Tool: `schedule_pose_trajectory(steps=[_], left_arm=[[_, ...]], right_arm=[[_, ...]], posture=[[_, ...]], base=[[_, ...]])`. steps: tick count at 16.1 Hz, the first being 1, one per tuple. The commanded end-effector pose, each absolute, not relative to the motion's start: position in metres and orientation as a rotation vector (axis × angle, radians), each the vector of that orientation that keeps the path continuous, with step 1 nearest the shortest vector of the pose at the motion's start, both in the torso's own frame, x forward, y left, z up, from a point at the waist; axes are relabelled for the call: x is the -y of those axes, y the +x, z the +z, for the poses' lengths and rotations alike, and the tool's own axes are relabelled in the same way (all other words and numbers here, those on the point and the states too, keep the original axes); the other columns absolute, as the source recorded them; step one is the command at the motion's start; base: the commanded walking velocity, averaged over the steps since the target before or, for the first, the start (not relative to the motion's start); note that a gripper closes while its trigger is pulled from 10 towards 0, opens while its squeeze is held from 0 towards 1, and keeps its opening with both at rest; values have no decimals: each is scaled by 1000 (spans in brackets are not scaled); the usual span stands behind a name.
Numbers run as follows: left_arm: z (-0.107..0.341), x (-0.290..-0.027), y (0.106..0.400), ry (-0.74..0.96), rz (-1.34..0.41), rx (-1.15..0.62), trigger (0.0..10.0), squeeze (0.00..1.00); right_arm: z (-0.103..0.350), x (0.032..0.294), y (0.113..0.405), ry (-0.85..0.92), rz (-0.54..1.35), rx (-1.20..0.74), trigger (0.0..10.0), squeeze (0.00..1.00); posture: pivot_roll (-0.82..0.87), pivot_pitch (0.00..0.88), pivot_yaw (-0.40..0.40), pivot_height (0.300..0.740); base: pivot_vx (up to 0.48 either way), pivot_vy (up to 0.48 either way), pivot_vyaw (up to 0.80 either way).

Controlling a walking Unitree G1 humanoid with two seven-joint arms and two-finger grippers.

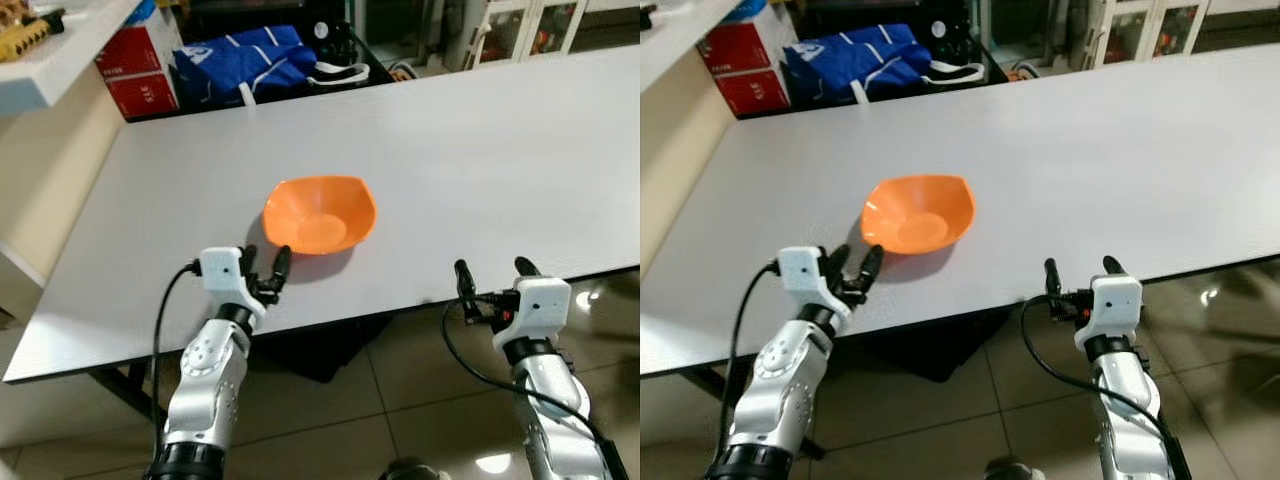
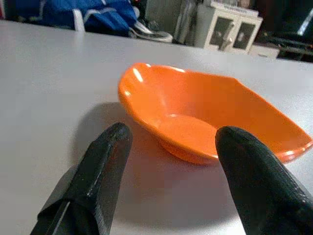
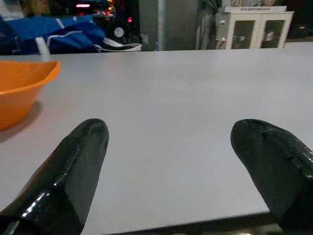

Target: Setting the table

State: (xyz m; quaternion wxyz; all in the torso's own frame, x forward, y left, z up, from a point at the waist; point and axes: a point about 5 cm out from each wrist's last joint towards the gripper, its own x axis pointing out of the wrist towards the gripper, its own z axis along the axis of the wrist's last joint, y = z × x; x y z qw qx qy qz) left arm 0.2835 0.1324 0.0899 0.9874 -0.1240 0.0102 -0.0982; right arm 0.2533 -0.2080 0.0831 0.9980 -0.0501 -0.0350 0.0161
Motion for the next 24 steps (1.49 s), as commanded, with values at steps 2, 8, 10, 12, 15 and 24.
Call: schedule_pose_trajectory(steps=[2, 8, 10, 12, 15, 24], left_arm=[[98, -142, 275, -170, -161, 10, 10000, 0], [98, -150, 259, -164, -111, -11, 10000, 0], [94, -151, 256, -164, -103, -26, 10000, 0], [93, -152, 257, -158, -102, -33, 10000, 0], [96, -151, 260, -134, -115, -31, 10000, 0], [97, -151, 269, -155, -145, -53, 10000, 0]], right_arm=[[83, 200, 264, -83, 86, 60, 10000, 0], [79, 187, 276, -59, 162, 43, 10000, 0], [79, 183, 279, -53, 170, 45, 10000, 0], [80, 178, 281, -49, 178, 56, 10000, 0], [82, 177, 281, -57, 172, 73, 10000, 0], [78, 177, 278, -59, 158, 61, 10000, 0]], posture=[[-290, 7, 99, 736], [-211, 0, 68, 736], [-195, 0, 65, 736], [-201, 0, 70, 736], [-219, 0, 77, 736], [-225, 0, 92, 736]], base=[[0, 0, 0], [0, 0, 0], [0, 0, 0], [0, 0, 0], [0, 0, 0], [-136, 399, -212]])
